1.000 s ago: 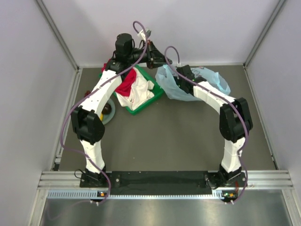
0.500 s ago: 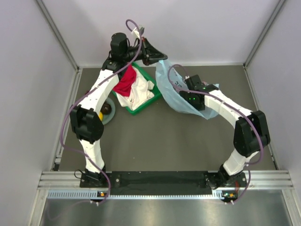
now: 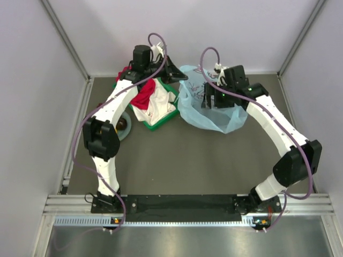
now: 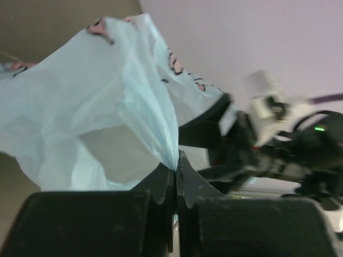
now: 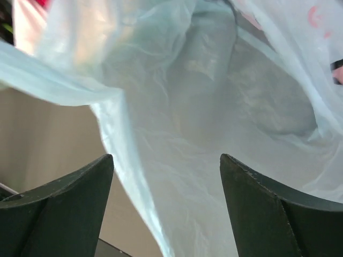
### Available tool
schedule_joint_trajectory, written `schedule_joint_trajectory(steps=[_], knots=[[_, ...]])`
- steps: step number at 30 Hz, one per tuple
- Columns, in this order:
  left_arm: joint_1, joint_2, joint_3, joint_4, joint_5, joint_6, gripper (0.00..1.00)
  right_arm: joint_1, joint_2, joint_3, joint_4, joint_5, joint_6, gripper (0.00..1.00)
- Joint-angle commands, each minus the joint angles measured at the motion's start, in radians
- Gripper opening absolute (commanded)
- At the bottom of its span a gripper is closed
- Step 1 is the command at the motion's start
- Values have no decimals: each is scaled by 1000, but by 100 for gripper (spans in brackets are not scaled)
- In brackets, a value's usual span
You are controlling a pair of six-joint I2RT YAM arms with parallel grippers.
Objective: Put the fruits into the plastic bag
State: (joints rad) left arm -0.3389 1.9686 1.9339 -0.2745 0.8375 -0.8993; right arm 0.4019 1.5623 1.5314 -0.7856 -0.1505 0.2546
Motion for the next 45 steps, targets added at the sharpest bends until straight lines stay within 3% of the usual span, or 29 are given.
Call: schedule_joint_trajectory(steps=[1,5,8,13,17,20,28,34,37,45], knots=[[1,24,8,-66,-34,91,0,-2,-36,70,19,15,41,81],[3,29,11,-69,-35,97,0,-3,28,124,-55,83,49,79],[1,35,11,-97,-38,115,0,3,-31,141,37,-4,64,79],[1,50,34,-120,-87,158,0,3,-50,341,72,-197,74,81],[1,99,97,-127,-103,155,0,5,-76,406,187,-340,187,81],[1,127,154,-144,-129,155,0,5,-119,394,174,-340,274,81],[3,131,174,-150,-186,138,0,5,-300,218,-105,-277,313,81],[3,122,171,-150,-199,131,0,47,-364,59,-72,-345,397,80],[3,122,166,-152,-196,128,0,86,-314,52,-76,-342,388,80],[1,105,134,-158,-198,138,0,208,-52,308,-250,-291,316,78]])
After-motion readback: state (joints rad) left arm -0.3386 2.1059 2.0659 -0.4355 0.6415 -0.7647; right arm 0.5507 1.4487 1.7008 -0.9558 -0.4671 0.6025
